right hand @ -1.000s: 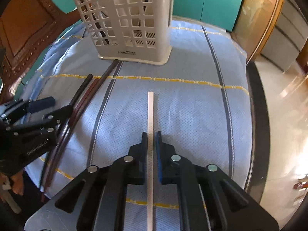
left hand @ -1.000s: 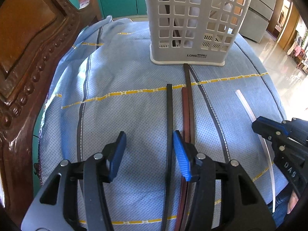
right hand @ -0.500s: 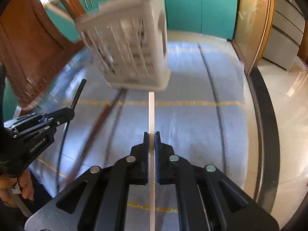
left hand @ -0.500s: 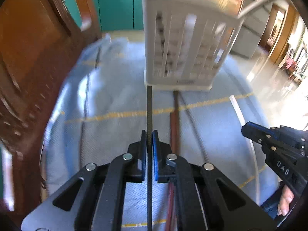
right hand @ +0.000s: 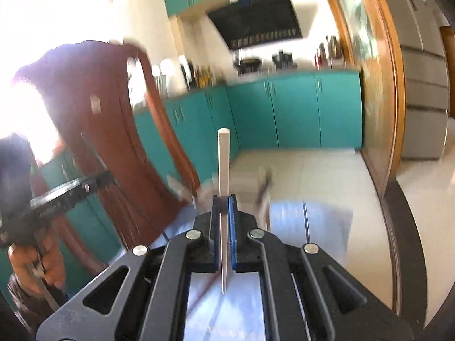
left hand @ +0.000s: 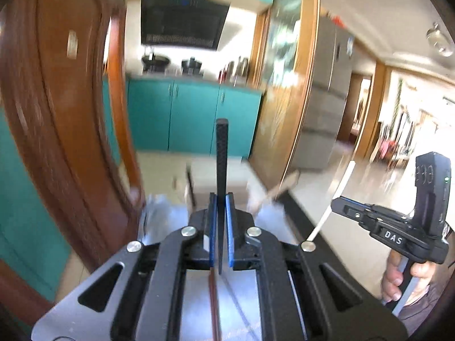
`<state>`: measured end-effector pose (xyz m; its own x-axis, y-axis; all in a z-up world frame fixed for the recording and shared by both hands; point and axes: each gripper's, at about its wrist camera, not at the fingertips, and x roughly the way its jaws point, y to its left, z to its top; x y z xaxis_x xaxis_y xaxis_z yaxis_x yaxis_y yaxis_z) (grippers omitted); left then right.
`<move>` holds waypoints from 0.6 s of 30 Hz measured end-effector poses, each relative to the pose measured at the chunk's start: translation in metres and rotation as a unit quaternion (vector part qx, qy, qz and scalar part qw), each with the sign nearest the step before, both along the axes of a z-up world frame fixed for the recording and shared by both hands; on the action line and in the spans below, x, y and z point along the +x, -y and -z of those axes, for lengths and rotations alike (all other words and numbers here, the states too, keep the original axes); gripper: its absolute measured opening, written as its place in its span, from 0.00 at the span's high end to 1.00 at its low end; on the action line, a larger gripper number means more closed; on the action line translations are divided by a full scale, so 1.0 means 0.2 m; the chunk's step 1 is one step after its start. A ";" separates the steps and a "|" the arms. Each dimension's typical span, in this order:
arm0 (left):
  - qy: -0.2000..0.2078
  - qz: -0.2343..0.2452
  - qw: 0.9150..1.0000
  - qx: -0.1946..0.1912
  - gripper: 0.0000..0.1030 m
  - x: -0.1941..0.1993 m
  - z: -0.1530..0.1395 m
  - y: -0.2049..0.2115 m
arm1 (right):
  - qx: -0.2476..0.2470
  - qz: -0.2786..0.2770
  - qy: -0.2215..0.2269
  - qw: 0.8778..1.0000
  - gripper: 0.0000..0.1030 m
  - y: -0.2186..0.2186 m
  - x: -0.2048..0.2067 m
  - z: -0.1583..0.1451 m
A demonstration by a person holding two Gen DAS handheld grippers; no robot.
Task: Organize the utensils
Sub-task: 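Lift both chopsticks, lower them into the white basket and open both tools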
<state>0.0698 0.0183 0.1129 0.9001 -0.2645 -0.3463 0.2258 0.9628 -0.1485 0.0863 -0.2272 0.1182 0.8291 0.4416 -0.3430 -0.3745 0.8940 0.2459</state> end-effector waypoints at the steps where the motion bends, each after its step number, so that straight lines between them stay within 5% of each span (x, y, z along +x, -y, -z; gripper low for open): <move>1: 0.017 -0.003 1.000 -0.005 0.93 0.02 -0.06 0.00 | 0.011 0.006 0.016 1.000 0.94 0.01 0.04 -0.06; 5: 0.071 -0.037 0.997 -0.019 0.93 0.13 -0.21 0.01 | 0.055 0.048 0.082 0.994 0.94 0.02 0.16 -0.23; 8: 0.099 -0.059 0.993 -0.029 0.93 0.26 -0.19 0.03 | 0.057 0.081 0.102 0.990 0.94 0.00 0.24 -0.20; 18: 0.019 -0.092 0.996 0.010 0.93 0.63 0.12 0.10 | -0.013 0.083 0.057 0.995 0.94 -0.19 0.46 0.13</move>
<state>0.1966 -0.0019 0.0892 0.9452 -0.0882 -0.3143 0.0513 0.9910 -0.1239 0.1777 -0.1893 0.0932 0.9239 0.2874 -0.2527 -0.2448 0.9514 0.1868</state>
